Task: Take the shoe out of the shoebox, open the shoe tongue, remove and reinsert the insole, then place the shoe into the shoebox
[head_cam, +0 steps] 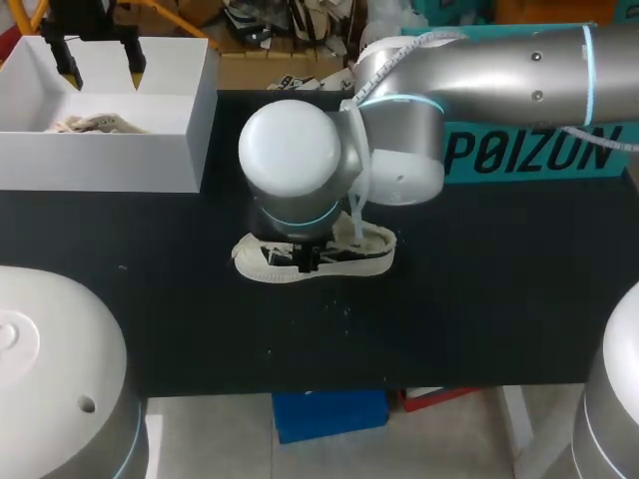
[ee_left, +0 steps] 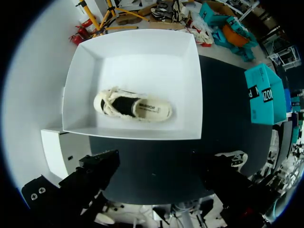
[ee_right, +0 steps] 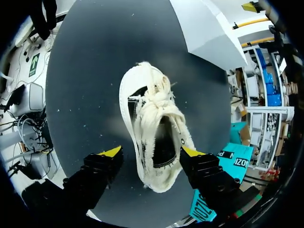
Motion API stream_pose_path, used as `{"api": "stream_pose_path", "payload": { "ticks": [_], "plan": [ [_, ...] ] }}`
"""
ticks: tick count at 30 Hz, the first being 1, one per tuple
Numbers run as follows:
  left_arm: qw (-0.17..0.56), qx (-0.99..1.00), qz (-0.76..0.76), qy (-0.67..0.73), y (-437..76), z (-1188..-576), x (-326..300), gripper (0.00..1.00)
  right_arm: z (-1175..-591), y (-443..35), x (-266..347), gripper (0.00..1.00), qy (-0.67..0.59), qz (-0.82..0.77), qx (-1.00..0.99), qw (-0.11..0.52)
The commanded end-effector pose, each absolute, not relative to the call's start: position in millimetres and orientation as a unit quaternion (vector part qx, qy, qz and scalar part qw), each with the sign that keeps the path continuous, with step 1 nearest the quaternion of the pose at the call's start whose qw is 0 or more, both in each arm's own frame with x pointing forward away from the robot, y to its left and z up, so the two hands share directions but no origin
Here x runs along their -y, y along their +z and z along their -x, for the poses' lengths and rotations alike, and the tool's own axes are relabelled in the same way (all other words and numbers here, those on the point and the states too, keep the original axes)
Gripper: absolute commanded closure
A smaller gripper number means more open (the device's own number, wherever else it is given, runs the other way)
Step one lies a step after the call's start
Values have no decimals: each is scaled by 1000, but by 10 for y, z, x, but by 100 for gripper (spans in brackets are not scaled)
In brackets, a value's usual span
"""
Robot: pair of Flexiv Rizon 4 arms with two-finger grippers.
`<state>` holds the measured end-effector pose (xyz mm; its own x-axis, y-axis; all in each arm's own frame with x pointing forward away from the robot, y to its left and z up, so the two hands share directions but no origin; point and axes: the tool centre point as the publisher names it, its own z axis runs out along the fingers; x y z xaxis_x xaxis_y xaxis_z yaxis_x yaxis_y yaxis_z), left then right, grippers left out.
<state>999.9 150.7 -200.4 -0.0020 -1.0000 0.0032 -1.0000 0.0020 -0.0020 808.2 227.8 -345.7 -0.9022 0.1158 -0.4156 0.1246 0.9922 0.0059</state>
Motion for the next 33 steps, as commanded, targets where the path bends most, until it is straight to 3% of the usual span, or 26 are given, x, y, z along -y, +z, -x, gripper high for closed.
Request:
{"api": "stream_pose_path", "payload": {
  "ticks": [1, 7, 15, 33],
  "plan": [
    [0, 707, -707, 1, -1999, -9998, -1504, 0, -8031, -3106, -2090, 0, 29, -25, -981, 189],
    [0, 707, -707, 1, -1999, -9998, -1504, 0, -8052, -2887, -1894, 0, 89, 38, -982, 163],
    [0, 707, -707, 1, -1999, -9998, -1504, 0, -8124, -2931, -1434, 0, 199, 62, -966, 150],
    [0, 707, -707, 1, -1999, -9998, -1504, 0, -8124, -2931, -1434, 0, 199, 62, -966, 150]
  ]
}}
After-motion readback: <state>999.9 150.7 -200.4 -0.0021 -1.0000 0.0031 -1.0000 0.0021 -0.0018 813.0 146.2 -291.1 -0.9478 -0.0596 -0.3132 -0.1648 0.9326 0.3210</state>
